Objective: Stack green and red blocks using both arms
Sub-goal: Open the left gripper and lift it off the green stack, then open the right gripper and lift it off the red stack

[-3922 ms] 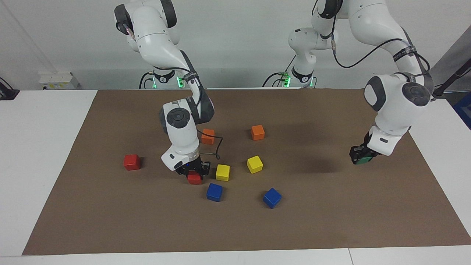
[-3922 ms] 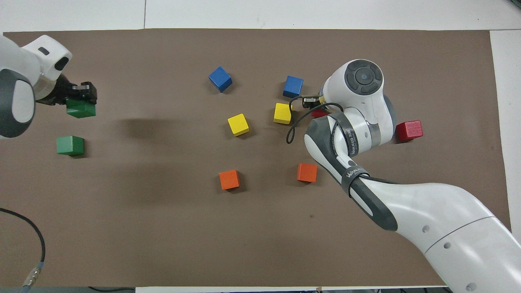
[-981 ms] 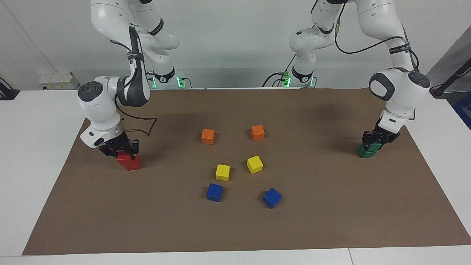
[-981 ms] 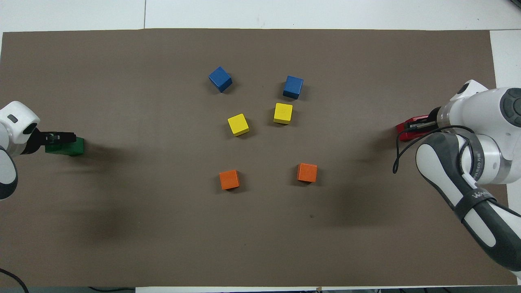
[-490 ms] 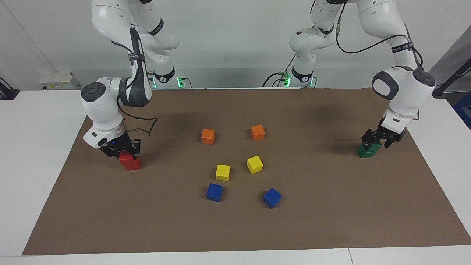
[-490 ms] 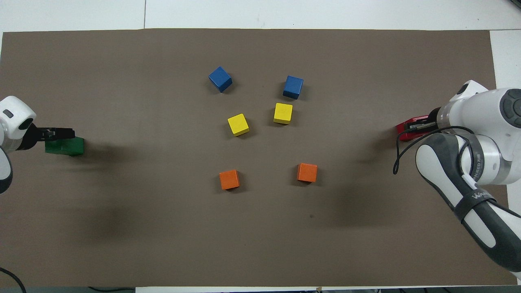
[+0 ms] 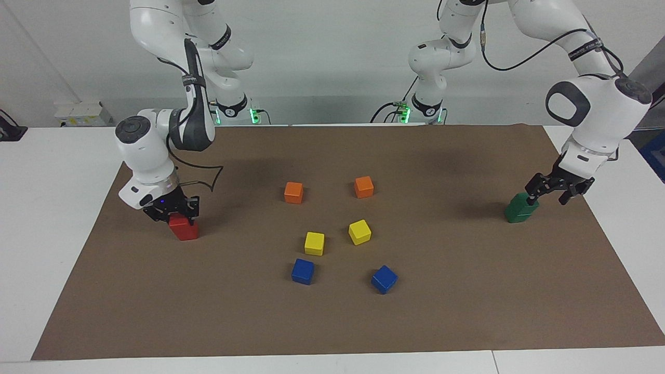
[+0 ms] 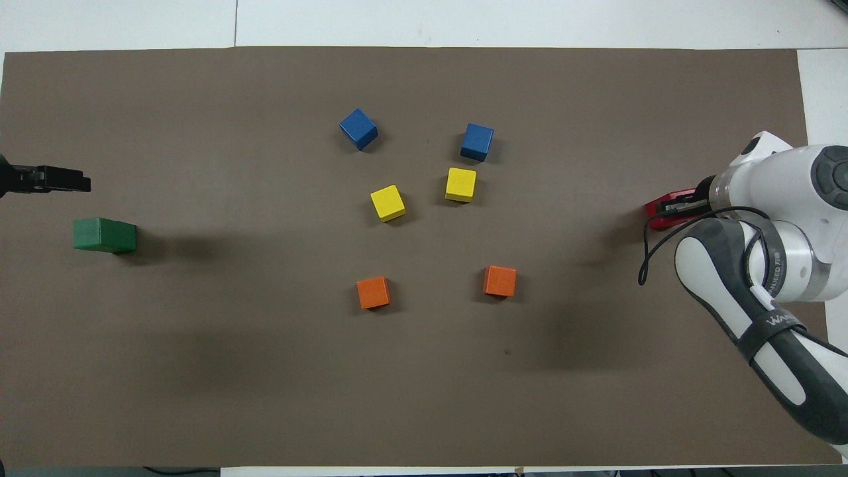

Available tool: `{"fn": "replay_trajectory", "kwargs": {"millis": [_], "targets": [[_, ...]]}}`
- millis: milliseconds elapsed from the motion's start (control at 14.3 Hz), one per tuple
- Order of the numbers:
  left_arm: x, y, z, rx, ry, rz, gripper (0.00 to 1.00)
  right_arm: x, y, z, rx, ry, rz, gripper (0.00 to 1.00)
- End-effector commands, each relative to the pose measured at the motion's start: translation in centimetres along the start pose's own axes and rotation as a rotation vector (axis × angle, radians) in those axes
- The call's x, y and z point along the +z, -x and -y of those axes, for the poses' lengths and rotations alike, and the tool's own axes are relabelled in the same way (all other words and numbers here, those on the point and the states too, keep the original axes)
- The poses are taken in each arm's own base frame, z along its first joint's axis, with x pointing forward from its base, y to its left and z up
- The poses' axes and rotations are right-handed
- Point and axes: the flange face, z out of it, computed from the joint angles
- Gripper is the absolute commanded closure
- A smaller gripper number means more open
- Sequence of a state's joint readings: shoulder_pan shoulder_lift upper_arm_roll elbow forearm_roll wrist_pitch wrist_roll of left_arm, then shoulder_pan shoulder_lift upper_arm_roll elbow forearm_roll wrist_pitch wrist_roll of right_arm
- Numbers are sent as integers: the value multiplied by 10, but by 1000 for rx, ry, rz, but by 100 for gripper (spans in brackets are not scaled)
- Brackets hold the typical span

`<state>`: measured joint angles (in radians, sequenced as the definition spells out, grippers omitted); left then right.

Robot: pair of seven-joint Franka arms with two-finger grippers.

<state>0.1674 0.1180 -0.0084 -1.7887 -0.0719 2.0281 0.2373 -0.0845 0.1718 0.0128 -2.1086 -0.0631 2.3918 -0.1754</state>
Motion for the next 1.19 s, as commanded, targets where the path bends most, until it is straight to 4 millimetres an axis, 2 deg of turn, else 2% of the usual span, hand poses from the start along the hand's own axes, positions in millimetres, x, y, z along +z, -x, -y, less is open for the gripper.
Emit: {"fn": "replay_trajectory", "kwargs": {"millis": [0,70,140,280,490,700,840,911,1051,1121], "targets": [[-42,-1,-20,-37,5,28,0,-5,7,0,-24,2,-19,61],[-55,3,-30,-31,-2,25,0,-5,7,0,-18,2,-19,20],[-64,6,-37,-44,-2,26,0,-6,7,-1,-12,2,-19,0],[-80,14,-43,-71,-2,35,0,-6,8,-3,-9,3,-18,0],[-89,24,-47,-68,3,69,0,-7,6,-5,-7,3,-20,0],[-93,33,-48,-68,5,109,0,-24,-8,-2,-2,2,-13,0],[-96,39,-51,-65,7,140,0,-51,-20,2,56,-1,6,0],[-98,40,-55,-56,2,153,0,-69,-28,15,58,-7,17,0],[-112,42,-65,-30,-20,178,0,-110,-30,26,116,-18,24,0],[-113,42,-70,-16,-36,186,0,-130,-27,35,129,-33,19,0]]}}
